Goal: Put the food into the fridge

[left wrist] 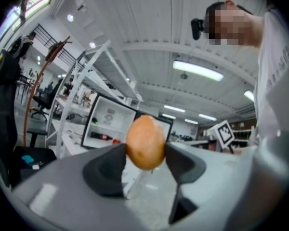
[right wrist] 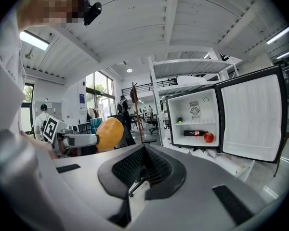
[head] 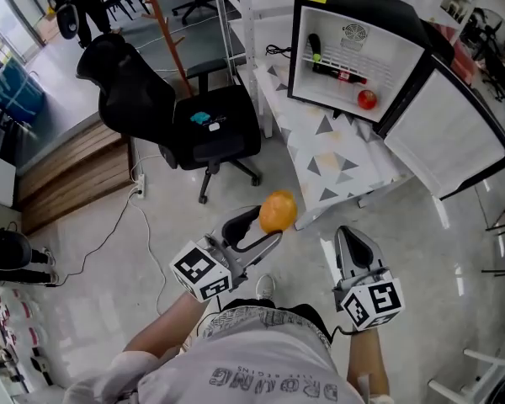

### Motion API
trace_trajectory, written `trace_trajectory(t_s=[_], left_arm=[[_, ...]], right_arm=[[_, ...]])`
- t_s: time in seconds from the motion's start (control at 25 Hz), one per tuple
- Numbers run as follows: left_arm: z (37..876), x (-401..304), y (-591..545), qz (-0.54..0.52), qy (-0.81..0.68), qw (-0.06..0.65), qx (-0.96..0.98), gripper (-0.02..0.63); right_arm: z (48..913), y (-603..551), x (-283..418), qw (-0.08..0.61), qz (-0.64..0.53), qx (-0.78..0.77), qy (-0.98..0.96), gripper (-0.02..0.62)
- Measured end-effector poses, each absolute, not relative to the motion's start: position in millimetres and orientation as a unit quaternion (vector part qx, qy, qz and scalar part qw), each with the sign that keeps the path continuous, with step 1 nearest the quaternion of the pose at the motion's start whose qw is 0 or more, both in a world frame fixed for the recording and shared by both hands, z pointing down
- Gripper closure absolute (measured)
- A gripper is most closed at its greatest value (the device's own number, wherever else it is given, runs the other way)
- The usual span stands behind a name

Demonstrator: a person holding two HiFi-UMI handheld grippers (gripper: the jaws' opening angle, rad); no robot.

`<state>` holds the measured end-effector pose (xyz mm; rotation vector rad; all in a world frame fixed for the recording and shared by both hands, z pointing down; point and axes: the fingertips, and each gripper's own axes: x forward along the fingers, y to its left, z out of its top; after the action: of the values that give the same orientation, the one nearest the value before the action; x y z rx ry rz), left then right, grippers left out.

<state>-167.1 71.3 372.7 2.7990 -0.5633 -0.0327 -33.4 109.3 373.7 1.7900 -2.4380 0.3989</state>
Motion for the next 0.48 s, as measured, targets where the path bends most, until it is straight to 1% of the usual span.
trace_trajectory(t_s=[0.48], left_arm=[[376, -164, 46, -0.009, -0.187, 0.137, 0.973, 0.344]], right_arm=[[372, 82, -31, 0.035, 0.125, 0.592, -0.795, 0.594]])
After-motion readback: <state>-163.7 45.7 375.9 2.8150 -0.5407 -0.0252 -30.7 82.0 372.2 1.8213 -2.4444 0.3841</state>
